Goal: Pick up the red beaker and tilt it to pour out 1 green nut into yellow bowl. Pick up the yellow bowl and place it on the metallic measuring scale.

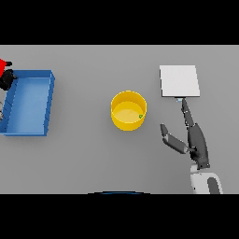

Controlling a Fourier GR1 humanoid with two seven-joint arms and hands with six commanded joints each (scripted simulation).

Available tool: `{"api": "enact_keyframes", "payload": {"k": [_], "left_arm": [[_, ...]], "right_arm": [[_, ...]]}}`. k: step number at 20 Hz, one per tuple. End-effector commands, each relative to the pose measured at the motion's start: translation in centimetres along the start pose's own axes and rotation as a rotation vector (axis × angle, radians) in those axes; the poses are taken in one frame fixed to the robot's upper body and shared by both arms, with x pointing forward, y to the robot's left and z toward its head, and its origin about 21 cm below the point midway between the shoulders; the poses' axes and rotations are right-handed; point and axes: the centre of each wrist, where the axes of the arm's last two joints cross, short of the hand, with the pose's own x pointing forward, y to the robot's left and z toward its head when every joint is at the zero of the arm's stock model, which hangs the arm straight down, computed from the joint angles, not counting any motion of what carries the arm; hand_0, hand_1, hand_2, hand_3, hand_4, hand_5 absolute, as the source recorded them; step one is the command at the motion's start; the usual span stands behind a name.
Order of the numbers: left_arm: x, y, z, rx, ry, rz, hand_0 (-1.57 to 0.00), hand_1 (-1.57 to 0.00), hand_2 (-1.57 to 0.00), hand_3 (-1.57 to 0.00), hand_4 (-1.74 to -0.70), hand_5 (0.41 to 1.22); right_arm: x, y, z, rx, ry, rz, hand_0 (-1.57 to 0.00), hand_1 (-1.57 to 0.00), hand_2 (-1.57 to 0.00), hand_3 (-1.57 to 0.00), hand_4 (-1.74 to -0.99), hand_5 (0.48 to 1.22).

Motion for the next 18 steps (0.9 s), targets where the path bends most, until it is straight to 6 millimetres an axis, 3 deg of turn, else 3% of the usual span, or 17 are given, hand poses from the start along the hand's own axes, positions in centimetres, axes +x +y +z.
{"api": "enact_keyframes", "payload": {"k": [1, 4, 6, 7, 8, 9, 10, 11, 13, 15, 18], "left_arm": [[0.0, -0.4, 0.3, -0.001, 0.004, 0.002, -1.57, -1.57, -1.57, -1.51, -1.74, 1.221], [-1.1, -1.6, 0.6, -0.012, 0.042, -0.001, -1.57, -1.57, -1.57, -1.54, -1.74, 1.117], [-1.8, -1.5, 0.5, -0.014, 0.058, -0.025, -1.57, -1.57, -1.57, -1.55, -1.74, 0.967], [-1.8, -1.4, 0.5, -0.024, 0.05, -0.049, -1.57, -1.57, -1.57, -1.55, -1.67, 0.908], [-1.6, -1.3, 0.6, -0.056, 0.044, -0.071, -1.57, -1.57, -1.57, -1.5, -1.53, 0.865], [-1.8, -1.3, 1.2, -0.11, 0.033, -0.088, -1.56, -1.45, -1.43, -1.36, -1.37, 0.83], [-1.7, -1.2, 1.7, -0.169, 0.024, -0.092, -1.46, -1.18, -1.19, -1.13, -1.23, 0.803], [-1.8, -0.9, 1.8, -0.214, 0.042, -0.1, -1.17, -0.94, -0.96, -0.9, -1.12, 0.778], [-1.9, -0.3, 1.9, -0.261, 0.046, -0.122, -0.75, -0.6, -0.61, -0.58, -0.97, 0.74], [-1.7, 0.3, 1.8, -0.299, 0.039, -0.145, -0.48, -0.39, -0.39, -0.37, -0.88, 0.71], [-1.6, 0.2, 1.7, -0.327, 0.045, -0.122, -0.24, -0.2, -0.2, -0.19, -0.82, 0.684]], "right_arm": [[0.3, 0.1, -0.4, 0.0, -0.002, -0.006, 0.0, 0.0, 0.0, 0.0, -1.217, 0.666], [0.2, -0.1, -0.3, -0.007, -0.001, 0.004, 0.0, 0.0, 0.0, 0.0, -1.207, 0.665], [-0.1, -0.2, -0.2, -0.002, 0.0, 0.0, 0.0, 0.0, 0.0, 0.0, -1.205, 0.664], [-0.3, -0.3, 0.3, -0.001, -0.013, -0.001, 0.0, 0.0, 0.0, 0.0, -1.202, 0.667], [-0.2, -0.2, 0.0, -0.002, -0.005, 0.003, 0.0, 0.0, 0.0, 0.0, -1.197, 0.664], [-0.3, -0.1, 0.1, -0.004, 0.002, 0.003, 0.0, 0.0, 0.0, 0.0, -1.192, 0.663], [-0.4, -0.1, 0.3, -0.002, 0.004, -0.006, 0.0, 0.0, 0.0, 0.0, -1.188, 0.663], [-0.3, 0.1, 0.5, -0.005, -0.014, -0.001, 0.0, 0.0, 0.0, 0.0, -1.187, 0.664], [-0.3, -0.3, 0.6, -0.005, -0.02, 0.01, 0.0, 0.0, 0.0, 0.0, -1.181, 0.665], [0.0, -0.4, 0.5, -0.001, -0.011, 0.016, 0.0, 0.0, 0.0, 0.0, -1.184, 0.667], [0.3, 0.2, 0.6, -0.002, -0.005, 0.007, 0.0, 0.0, 0.0, 0.0, -1.187, 0.666]]}}
